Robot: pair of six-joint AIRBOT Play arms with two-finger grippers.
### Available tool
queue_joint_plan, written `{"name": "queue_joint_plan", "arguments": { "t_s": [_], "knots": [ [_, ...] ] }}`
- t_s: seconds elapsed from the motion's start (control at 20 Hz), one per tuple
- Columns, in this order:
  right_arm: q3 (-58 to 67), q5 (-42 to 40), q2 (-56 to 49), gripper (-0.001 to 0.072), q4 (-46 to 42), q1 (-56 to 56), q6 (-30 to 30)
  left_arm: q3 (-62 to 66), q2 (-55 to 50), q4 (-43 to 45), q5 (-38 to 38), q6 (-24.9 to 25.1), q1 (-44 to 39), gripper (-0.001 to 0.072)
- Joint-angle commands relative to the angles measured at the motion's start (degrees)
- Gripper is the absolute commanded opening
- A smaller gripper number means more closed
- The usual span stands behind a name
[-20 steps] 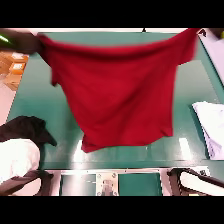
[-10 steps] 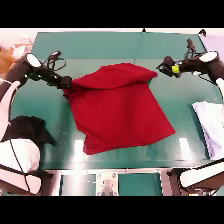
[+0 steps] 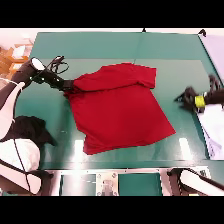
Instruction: Fold the shirts.
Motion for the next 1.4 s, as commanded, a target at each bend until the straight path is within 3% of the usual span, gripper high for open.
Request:
{"name": "queue_joint_plan", "arguments": {
  "t_s": [0.0,0.3,0.5,0.55,0.65,0.7,0.75,1.0,1.15,1.35],
  "knots": [
    [-21.44,1.55,16.31,0.0449,-2.56,-0.35,8.11,0.0,-0.11,0.0,-0.15,1.22,0.02,0.0026],
    [-35.89,-5.92,16.46,0.0452,3.32,4.72,8.09,0.02,-0.11,0.0,-0.24,1.22,0.02,0.0027],
    [-36.72,-19.74,10.84,0.0446,10.78,9.55,5.14,0.02,-0.11,0.02,-0.48,1.22,0.02,0.0026],
    [-36.63,-24.37,9.16,0.0377,14.88,10.25,2.12,0.02,-0.11,0.04,-0.96,1.22,0.02,0.0027],
    [-34.16,-30.77,4.9,0.0129,21.59,10.1,-6.05,0.13,-0.11,1.22,-3.72,1.22,0.02,0.0027],
    [-30.88,-30.93,2.6,0.0046,21.66,9.22,-8.76,0.42,-0.11,2.6,-6.4,1.11,0.02,0.0026],
    [-25.92,-29.97,-0.07,0.0017,20.85,7.54,-11.08,0.68,-0.09,3.54,-10.03,-0.02,0.02,0.0026],
    [7.56,-20.13,-18.38,0.0016,15.82,0.57,-11.45,-5.57,-0.04,-1.81,-20.79,-6.71,-2.47,0.0025],
    [26.03,-13.68,-32.0,0.0016,15.82,1.09,-9.81,-12.41,-0.04,-10.91,-17.94,-6.73,-10.6,0.0026],
    [41.35,-10.01,-43.15,0.0015,13.77,1.86,-5.88,-14.03,-0.11,-12.2,-12.74,-6.78,-20.7,0.0027]
  ]
}}
